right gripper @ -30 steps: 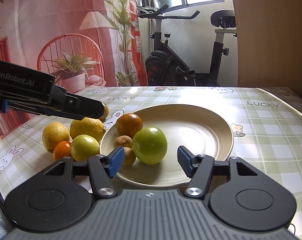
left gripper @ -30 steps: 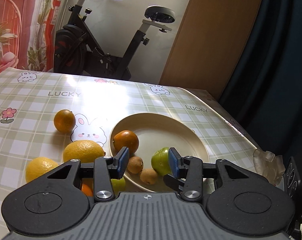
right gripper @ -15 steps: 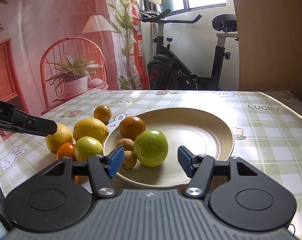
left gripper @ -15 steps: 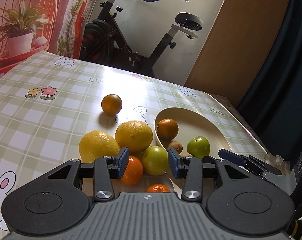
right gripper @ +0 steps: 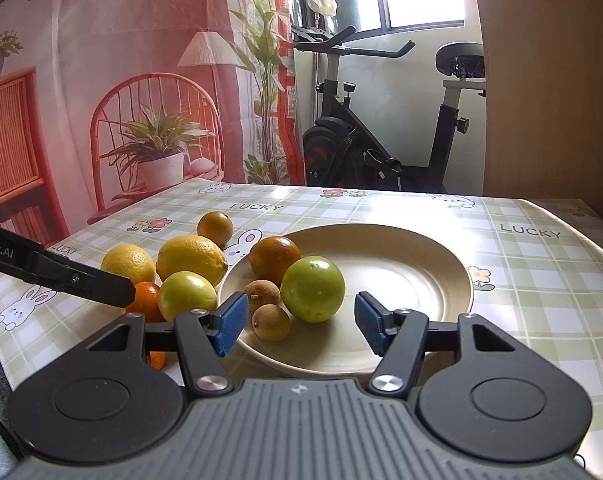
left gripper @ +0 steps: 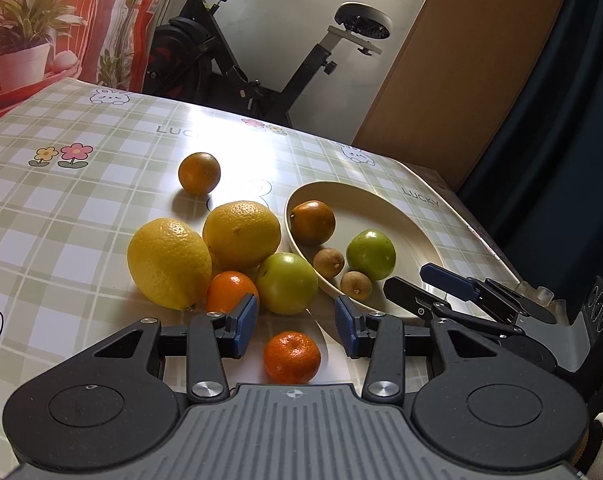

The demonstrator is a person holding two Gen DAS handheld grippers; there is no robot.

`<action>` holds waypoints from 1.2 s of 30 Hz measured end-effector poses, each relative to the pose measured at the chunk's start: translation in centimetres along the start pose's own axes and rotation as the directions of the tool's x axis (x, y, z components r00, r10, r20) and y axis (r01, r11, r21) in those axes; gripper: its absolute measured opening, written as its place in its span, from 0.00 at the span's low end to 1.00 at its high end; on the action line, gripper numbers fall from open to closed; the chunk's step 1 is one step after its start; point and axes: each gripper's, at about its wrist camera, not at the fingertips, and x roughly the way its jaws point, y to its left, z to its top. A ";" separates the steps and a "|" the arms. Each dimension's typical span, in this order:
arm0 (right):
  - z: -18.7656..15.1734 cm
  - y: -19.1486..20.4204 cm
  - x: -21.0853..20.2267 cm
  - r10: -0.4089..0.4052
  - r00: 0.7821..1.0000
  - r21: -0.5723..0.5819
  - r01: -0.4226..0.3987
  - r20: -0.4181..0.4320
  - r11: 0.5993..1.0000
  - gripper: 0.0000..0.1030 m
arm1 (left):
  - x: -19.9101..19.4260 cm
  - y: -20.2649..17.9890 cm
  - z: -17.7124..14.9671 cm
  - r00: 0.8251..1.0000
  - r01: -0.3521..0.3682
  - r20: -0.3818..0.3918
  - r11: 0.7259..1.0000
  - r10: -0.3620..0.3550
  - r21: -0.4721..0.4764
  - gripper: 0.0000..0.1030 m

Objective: Organize fruits
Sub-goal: 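Move both tools to a small orange tangerine beside the pile, then pinch the tangerine between the left and right grippers and lift it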

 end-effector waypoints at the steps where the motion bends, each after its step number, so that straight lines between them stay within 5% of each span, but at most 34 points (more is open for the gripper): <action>1: 0.0 0.4 0.0 -0.004 1.000 -0.025 0.004 0.001 1.000 0.61 | 0.0 0.3 0.0 1.000 -0.002 -0.002 1.000 0.002 -0.009 0.43; 10: -1.0 4.8 0.6 0.154 0.987 -0.198 -0.161 -0.048 0.967 0.59 | -0.2 1.8 0.0 1.000 -0.026 -0.013 0.996 0.025 -0.082 0.43; 20: -1.2 7.0 3.3 0.318 0.925 -0.275 -0.368 -0.209 0.888 0.52 | 0.1 1.2 -0.5 0.999 0.019 -0.041 0.998 -0.022 -0.064 0.43; 26: -1.5 7.1 4.0 0.321 0.912 -0.265 -0.385 -0.254 0.884 0.47 | 0.7 0.8 -1.0 0.997 0.037 -0.071 0.998 -0.041 -0.053 0.43; 36: -1.7 6.8 4.2 0.286 0.923 -0.252 -0.350 -0.259 0.902 0.43 | 1.8 0.6 -1.5 0.992 0.050 -0.118 0.998 -0.054 -0.040 0.43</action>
